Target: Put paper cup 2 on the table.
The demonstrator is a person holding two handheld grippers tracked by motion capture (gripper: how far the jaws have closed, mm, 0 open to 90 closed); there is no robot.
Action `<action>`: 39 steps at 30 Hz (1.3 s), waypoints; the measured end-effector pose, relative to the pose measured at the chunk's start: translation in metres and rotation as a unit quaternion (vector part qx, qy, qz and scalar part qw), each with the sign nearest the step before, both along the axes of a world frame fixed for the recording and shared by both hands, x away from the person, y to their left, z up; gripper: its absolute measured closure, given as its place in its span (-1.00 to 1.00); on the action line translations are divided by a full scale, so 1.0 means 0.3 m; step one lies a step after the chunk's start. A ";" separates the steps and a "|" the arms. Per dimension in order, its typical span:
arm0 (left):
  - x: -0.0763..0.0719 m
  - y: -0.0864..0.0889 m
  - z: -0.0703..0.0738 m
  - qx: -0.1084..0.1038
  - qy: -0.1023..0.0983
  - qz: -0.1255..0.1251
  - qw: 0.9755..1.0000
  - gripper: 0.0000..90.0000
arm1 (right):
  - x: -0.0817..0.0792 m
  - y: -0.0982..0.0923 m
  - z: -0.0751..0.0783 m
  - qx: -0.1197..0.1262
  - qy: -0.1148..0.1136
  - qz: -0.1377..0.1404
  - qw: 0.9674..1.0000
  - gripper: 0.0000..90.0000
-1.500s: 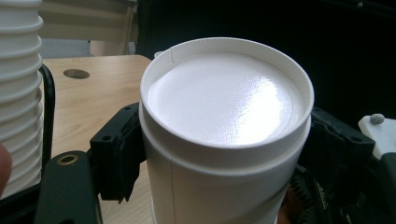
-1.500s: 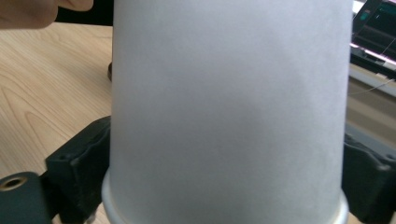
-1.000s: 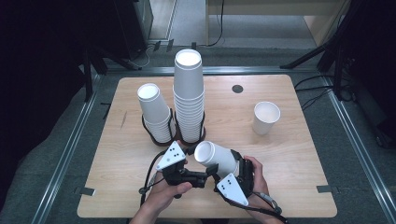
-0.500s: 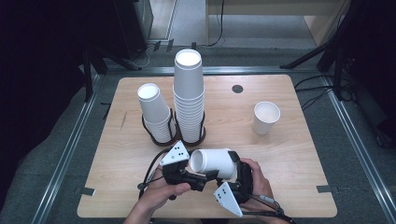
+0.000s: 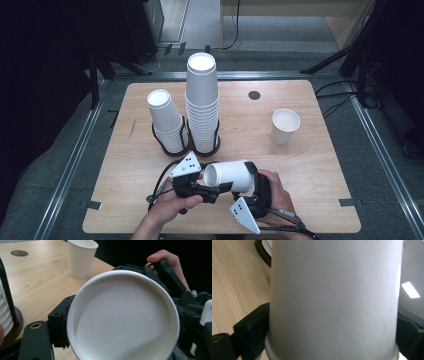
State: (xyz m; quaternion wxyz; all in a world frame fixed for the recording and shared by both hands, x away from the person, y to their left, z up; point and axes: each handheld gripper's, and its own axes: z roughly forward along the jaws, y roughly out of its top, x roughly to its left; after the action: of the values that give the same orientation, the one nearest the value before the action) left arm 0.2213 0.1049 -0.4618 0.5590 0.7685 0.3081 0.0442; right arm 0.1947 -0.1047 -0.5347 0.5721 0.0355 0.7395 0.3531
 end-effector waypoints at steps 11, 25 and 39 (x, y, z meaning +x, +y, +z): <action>0.000 0.026 0.005 -0.035 -0.020 0.018 0.999 -0.50 | 0.009 -0.036 0.033 0.020 0.029 -0.013 0.999 -1.00; -0.032 0.040 0.014 -0.104 -0.118 0.109 0.982 -0.50 | 0.012 -0.104 0.151 0.203 0.109 -0.032 0.973 -1.00; -0.030 0.046 0.004 -0.120 -0.148 0.137 0.972 -0.49 | -0.018 -0.127 0.254 0.448 0.264 -0.030 0.854 -1.00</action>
State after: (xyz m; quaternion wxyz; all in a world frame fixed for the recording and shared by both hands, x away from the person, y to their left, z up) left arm 0.2123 0.1187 -0.4607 0.6752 0.6309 0.3275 0.1968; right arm 0.1893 -0.1428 -0.4585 0.2879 0.4017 0.6233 0.6060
